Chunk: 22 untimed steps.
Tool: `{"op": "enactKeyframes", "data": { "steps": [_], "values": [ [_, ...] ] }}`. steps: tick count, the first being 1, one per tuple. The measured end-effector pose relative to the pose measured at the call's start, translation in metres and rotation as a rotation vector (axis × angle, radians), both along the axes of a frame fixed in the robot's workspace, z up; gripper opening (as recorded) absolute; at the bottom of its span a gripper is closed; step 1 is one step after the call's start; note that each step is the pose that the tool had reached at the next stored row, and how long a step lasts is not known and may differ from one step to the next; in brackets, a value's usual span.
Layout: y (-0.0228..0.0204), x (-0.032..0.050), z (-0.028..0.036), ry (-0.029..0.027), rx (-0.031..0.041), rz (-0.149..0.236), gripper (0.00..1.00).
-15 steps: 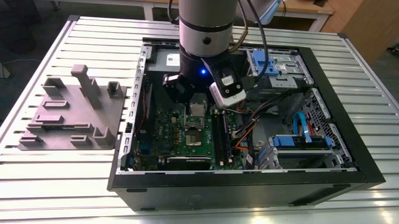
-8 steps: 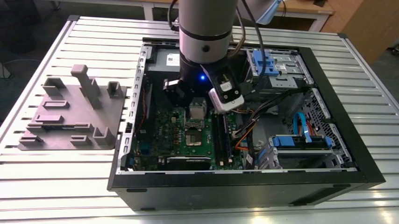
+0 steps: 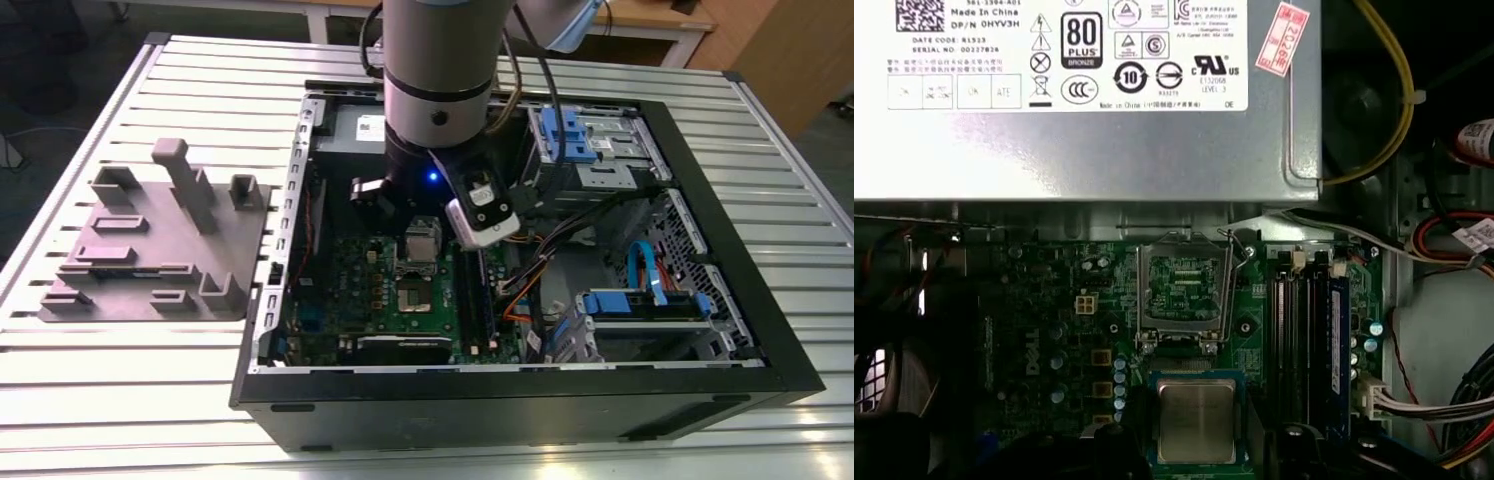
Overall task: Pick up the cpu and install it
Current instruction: 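Place the cpu into insertion slot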
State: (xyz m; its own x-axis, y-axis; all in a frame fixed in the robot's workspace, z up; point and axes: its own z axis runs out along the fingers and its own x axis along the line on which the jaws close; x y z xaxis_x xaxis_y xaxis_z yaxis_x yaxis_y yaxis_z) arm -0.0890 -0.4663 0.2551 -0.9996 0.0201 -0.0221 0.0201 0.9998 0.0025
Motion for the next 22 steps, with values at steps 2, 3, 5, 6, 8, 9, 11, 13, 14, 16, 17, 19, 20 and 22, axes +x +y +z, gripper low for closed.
{"op": "enactKeyframes", "data": {
  "steps": [2, 3, 5, 6, 8, 9, 11, 13, 14, 16, 17, 19, 20, 22],
  "values": [
    [-0.0003, 0.0000, -0.0025, -0.0002, 0.0003, 0.000, 0.47],
    [-0.0013, 0.0000, -0.0043, -0.0001, 0.0000, 0.000, 0.47],
    [-0.0045, 0.0000, -0.0078, -0.0001, 0.0001, 0.000, 0.47],
    [-0.0071, 0.0000, -0.0096, -0.0001, 0.0000, 0.000, 0.47],
    [-0.0153, 0.0000, -0.0133, 0.0000, -0.0001, 0.000, 0.47],
    [-0.0186, 0.0000, -0.0151, -0.0001, 0.0001, 0.000, 0.47],
    [-0.0198, 0.0003, -0.0188, -0.0002, 0.0003, 0.000, 0.47],
    [-0.0199, 0.0005, -0.0224, -0.0001, 0.0000, 0.001, 0.47],
    [-0.0198, 0.0006, -0.0242, -0.0001, 0.0000, 0.003, 0.47],
    [-0.0197, 0.0007, -0.0278, -0.0001, 0.0000, 0.008, 0.47],
    [-0.0196, 0.0007, -0.0297, -0.0002, 0.0001, 0.011, 0.47],
    [-0.0196, 0.0007, -0.0334, -0.0001, 0.0000, 0.013, 0.47],
    [-0.0196, 0.0007, -0.0352, -0.0001, 0.0001, 0.013, 0.47],
    [-0.0196, 0.0006, -0.0388, -0.0001, 0.0001, 0.013, 0.47]
  ]
}}
